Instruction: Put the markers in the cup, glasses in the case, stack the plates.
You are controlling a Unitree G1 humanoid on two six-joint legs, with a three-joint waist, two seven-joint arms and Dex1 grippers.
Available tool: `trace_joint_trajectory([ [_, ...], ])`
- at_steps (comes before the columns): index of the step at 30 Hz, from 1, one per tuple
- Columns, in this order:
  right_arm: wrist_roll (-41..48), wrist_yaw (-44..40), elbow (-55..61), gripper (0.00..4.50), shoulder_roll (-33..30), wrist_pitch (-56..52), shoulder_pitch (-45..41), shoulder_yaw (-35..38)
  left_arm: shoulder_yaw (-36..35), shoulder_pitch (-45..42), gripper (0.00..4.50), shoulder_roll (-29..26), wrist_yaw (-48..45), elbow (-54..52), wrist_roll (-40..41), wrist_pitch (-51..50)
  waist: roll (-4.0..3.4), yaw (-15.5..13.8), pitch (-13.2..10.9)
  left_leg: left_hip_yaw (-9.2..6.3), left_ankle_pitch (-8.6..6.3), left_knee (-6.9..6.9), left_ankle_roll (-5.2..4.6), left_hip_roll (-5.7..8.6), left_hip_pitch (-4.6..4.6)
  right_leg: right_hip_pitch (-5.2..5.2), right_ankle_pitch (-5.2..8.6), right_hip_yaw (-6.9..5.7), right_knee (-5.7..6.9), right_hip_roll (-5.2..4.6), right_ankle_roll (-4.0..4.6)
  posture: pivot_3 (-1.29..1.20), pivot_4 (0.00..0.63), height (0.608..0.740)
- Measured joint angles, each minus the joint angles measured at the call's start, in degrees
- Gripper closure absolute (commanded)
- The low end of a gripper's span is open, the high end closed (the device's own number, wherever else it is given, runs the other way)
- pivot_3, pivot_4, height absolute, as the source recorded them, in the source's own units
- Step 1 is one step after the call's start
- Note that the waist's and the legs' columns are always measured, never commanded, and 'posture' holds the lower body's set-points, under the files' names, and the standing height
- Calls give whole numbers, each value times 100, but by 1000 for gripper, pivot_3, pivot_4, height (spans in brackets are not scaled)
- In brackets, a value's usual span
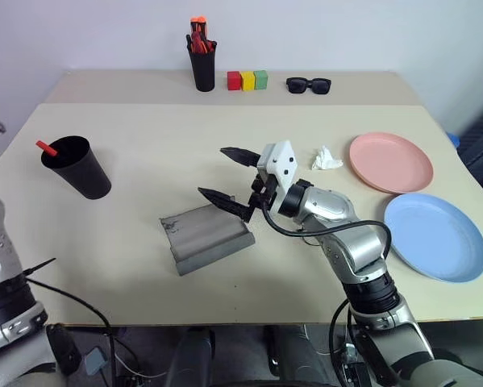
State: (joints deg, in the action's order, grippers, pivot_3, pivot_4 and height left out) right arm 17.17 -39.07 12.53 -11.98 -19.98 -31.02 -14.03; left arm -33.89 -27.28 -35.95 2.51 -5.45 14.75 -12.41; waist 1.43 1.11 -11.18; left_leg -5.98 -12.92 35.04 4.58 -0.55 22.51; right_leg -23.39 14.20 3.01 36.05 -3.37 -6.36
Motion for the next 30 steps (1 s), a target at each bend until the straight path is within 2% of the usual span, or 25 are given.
trace_joint_trajectory([
  [8, -123, -5, -66, 0, 131, 165, -13, -134, 973, -294, 4466, 257, -262, 1167, -573, 881, -2, 55, -1, -3, 0, -2, -1, -4, 0, -5, -1, 0, 6, 8, -1, 0, 150, 740],
  [19, -131, 50, -65, 0, 126, 169, 73, -129, 950, 191, 4466, 568, -193, 1618, -676, 1347, -3, 134, -1, -8, 0, -1, -1, -4, 0, -3, -1, 0, 9, 8, -1, 0, 150, 740],
  [23, -130, 41, -65, 0, 126, 169, 73, -131, 950, 229, 2612, 642, -136, 1620, -681, 1388, -3, 133, -2, -8, 0, 0, -1, -4, 0, -3, -1, 0, 8, 8, -1, 0, 150, 740],
  [24, -130, 37, -65, 0, 125, 169, 73, -131, 950, 236, 1952, 664, -118, 1620, -685, 1393, -2, 133, -1, -8, 0, 0, -1, -4, 0, -3, -1, 0, 8, 8, -1, 0, 150, 740],
  [25, -130, 30, -65, 0, 125, 169, 73, -131, 951, 241, 1548, 683, -106, 1620, -686, 1394, -3, 133, -1, -8, 0, -1, -1, -4, 0, -3, -1, 0, 8, 8, -1, 0, 150, 740],
  [30, -129, -24, -64, 0, 66, 169, 72, -130, 924, 244, 1548, 825, -44, 1518, -591, 1393, -2, 132, -1, -9, 0, 0, -1, -4, 0, -3, -1, -1, 8, 8, -1, 0, 150, 740],
])
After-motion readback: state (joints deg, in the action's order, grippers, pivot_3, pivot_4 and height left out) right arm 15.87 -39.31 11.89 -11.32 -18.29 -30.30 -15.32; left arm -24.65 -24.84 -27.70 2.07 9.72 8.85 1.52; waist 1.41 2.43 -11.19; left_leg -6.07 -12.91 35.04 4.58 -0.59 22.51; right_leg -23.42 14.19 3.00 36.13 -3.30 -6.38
